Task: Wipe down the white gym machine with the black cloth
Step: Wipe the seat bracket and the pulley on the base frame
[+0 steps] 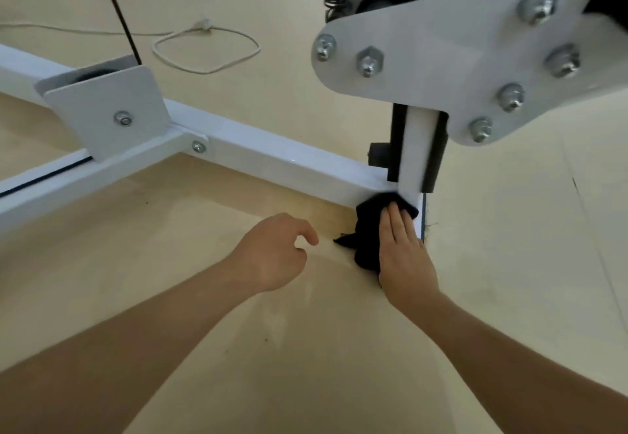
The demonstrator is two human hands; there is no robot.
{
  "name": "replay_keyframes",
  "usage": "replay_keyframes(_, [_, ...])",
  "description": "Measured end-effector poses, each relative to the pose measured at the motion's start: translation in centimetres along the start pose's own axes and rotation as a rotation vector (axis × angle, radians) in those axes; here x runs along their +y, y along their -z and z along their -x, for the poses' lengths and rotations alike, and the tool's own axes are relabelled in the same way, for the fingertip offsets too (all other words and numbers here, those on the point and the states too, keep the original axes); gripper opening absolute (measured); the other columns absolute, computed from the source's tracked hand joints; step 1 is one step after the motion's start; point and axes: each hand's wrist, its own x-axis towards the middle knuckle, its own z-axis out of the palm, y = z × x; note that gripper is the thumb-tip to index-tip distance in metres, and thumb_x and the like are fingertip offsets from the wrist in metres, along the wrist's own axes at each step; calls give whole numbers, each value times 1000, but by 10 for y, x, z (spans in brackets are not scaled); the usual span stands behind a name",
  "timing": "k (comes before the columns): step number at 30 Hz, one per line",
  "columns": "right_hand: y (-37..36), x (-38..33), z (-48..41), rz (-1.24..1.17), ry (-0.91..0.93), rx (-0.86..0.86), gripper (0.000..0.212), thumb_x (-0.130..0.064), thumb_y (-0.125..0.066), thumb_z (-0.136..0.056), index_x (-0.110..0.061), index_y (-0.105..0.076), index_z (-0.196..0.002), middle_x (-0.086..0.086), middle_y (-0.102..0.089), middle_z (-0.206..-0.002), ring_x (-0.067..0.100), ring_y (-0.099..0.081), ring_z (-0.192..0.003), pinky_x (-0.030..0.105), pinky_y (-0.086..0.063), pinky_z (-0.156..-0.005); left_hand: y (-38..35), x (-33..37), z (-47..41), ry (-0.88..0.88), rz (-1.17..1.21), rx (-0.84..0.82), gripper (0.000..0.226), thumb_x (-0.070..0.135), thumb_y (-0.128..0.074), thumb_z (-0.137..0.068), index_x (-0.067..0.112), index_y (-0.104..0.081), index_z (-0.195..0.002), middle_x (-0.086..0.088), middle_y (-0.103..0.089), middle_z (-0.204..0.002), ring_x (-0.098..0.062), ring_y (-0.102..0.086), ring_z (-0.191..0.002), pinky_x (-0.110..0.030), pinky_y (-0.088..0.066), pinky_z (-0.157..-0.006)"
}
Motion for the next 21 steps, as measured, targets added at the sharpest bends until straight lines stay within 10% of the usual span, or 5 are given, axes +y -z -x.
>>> replay_keyframes(8, [18,41,-11,-1263,-647,18,54,10,-35,-87,-11,-50,-134,10,-55,-127,28,-54,-115,39,-50,-92,-12,40,-5,43,152,-10,33,5,-50,-87,31,-68,-97,12,-56,-96,0,-53,-75,-12,-38,-65])
replay_keyframes(13, [42,29,-45,-1055,-402,4,66,5,-34,-86,-22,-38,-145,8,-57,-125,29,-54,-115,41,-47,-99,-24,66,-12,61,148,-18,40,5,-48,-88,28,-67,-115,9,-59,-125,-9,-57,-107,-18,-41,-95])
replay_keyframes(21, [37,68,-73,-598,-330,-453,64,-5,-41,-99,-12,-11,-155,18,-38,-145,28,-46,-120,38,-40,-103,-49,101,-26,-24,-63,-176,43,13,-47,-97,23,-51,-139,5,-49,-141,-13,-46,-127,-13,-30,-96])
